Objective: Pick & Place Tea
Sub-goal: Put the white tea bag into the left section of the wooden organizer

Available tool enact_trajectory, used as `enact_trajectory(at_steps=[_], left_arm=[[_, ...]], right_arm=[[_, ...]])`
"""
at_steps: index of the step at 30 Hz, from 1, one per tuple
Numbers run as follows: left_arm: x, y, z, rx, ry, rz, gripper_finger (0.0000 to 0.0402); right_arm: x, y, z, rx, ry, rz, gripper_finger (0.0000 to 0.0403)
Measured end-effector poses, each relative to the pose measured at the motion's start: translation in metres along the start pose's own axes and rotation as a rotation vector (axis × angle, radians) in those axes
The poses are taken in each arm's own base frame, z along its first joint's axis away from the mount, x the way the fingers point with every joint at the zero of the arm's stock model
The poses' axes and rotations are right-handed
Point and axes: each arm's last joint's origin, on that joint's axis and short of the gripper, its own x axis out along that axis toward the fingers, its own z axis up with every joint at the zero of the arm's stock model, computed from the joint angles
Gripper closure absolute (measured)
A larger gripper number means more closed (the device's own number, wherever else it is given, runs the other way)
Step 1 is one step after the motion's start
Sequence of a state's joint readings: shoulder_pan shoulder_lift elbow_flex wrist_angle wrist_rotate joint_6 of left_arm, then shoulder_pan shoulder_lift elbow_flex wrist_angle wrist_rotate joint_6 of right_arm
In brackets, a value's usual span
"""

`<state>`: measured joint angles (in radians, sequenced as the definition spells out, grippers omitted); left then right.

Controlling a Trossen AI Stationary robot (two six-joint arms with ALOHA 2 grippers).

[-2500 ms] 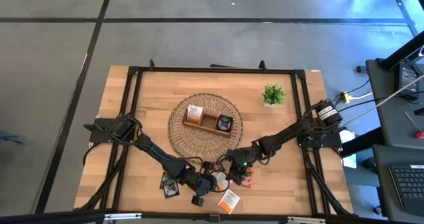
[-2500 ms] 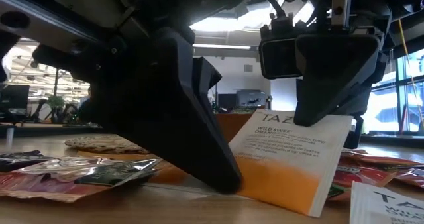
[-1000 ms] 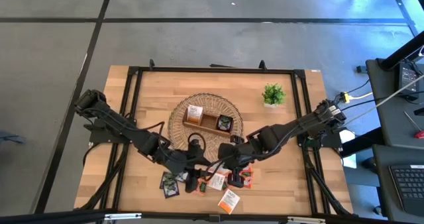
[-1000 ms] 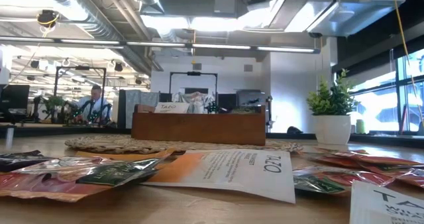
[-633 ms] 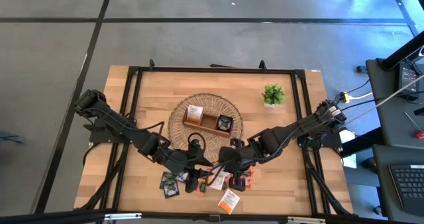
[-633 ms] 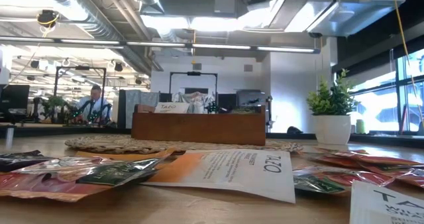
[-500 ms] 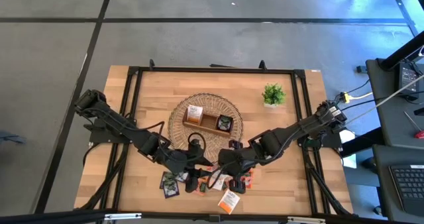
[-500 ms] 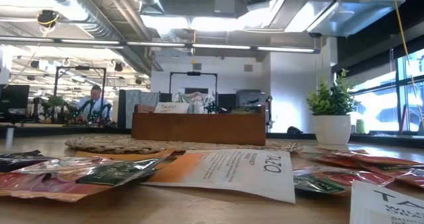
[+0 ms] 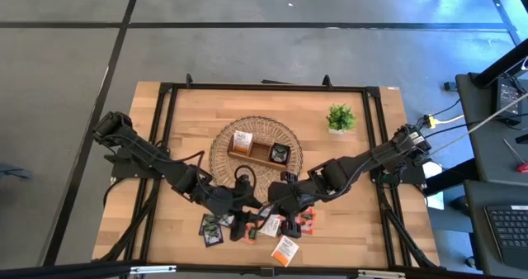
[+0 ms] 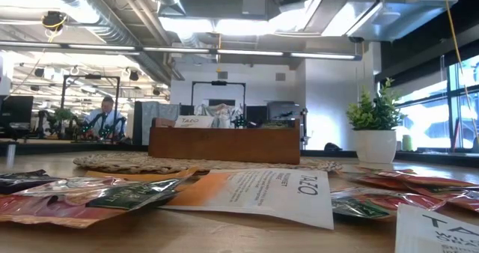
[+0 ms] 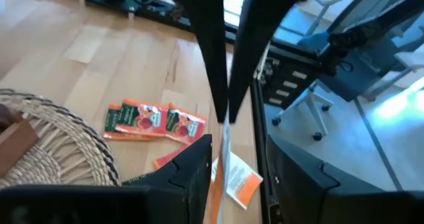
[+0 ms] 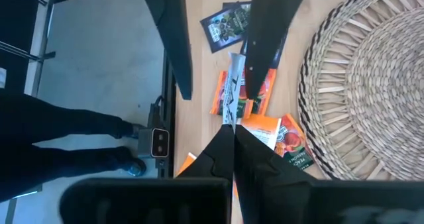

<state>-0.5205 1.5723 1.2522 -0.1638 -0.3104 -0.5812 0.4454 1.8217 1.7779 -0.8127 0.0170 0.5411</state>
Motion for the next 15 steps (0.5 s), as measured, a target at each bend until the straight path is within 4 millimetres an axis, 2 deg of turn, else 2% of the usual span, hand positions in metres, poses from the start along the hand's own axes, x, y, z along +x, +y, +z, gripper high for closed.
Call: enact_trajectory(at_steps=[4,15], left_arm=[[0.0002,-0.0004,0.0037,-0.012,-0.034,-0.007,0.0286],[0.0032,0.0074,0.0085,-0.023,-0.018,-0.024,0.0383]], right_arm=[[0.0001,0.0,0.0,0.0,0.001,0.001,0.0397],[0.0002,0.0003,-0.0003,-0.004,0.007,0.009,0.0397]])
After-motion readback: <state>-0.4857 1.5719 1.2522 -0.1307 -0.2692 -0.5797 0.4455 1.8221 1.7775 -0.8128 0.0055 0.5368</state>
